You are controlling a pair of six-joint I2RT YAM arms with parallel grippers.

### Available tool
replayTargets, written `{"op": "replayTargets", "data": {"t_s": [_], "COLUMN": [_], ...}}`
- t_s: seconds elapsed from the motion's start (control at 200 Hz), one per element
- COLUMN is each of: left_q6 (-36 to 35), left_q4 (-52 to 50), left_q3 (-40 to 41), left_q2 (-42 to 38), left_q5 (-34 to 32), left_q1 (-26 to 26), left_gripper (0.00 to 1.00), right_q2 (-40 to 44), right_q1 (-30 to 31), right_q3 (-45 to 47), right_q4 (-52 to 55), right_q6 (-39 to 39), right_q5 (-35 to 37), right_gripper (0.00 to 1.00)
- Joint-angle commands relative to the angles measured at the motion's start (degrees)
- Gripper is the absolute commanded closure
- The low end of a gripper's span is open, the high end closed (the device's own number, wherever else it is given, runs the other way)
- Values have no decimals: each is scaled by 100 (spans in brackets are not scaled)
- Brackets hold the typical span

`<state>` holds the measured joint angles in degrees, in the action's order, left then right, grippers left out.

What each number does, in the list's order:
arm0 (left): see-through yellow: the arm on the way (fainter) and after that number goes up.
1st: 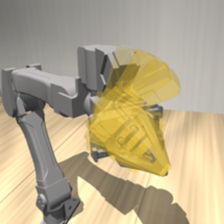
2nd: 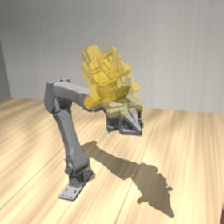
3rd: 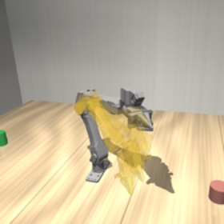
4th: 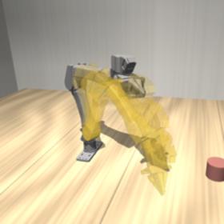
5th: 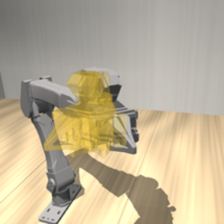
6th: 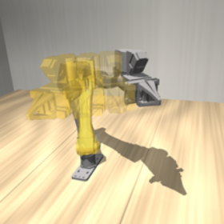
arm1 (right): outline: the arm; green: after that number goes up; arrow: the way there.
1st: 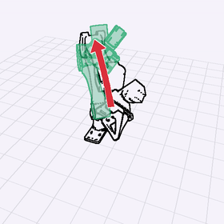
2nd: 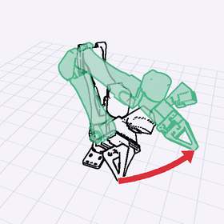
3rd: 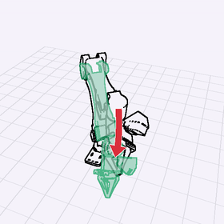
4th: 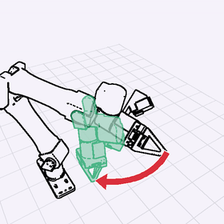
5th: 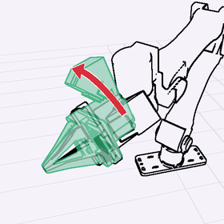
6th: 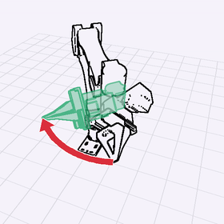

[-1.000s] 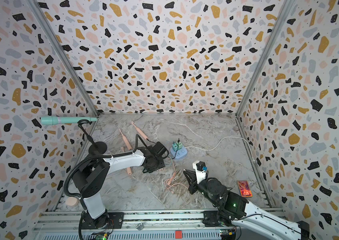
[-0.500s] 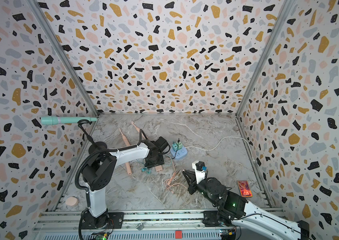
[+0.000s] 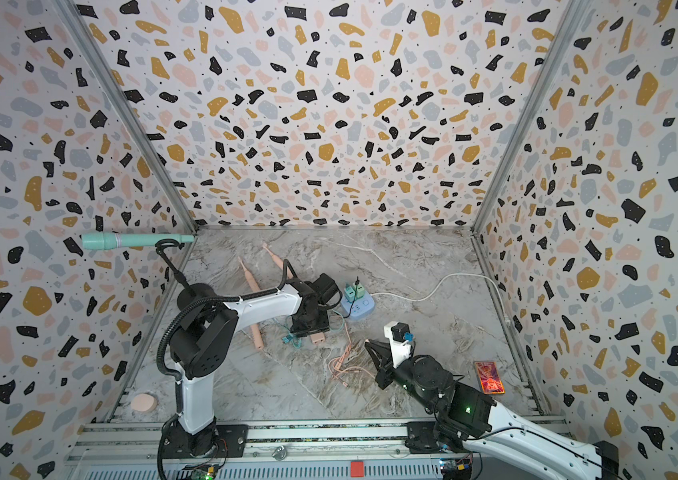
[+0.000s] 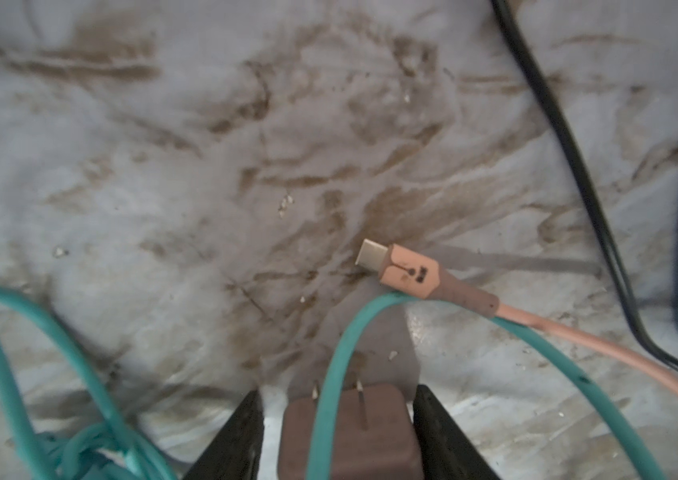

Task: Charge the electric toothbrush
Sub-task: Pick up the plug from the center of the board.

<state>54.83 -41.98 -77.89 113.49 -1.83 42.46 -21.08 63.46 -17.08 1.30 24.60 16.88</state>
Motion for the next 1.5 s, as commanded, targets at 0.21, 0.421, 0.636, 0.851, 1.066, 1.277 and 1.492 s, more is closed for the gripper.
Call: {"op": "replayTargets", "data": {"t_s": [0.21,0.421,0.636,0.851,1.066,1.277,1.492], "left_q6": [-113,-146,-147,-178,-301,-460,-596], "left_q4": [-52,-52,-171,-152,-227,-302,-330], "left_q3": [78,155,229,209,122,-52,-78], "left_q2": [95,55,-43,19,68,136,149], "left_q5": [117,178,169,143,77,7,23], "left_q1": [20,71,180,208,195,159,153], "left_gripper": [49,51,39,46,50,66,76], "right_q2": [-18,-34,-51,-63,-11,-61,-71], "right_q1": [31,26,31,40,36,36,39], "right_q3": [-6,12,3,-2,33,38,77], "right_q4": [-130,-165,-156,-176,-158,-219,-241], "right_q6": [29,40,40,43,77,76,95], "right_q5": [-62,-66,-76,-89,-115,-207,-267], "right_gripper": [100,100,100,100,100,100,100]}}
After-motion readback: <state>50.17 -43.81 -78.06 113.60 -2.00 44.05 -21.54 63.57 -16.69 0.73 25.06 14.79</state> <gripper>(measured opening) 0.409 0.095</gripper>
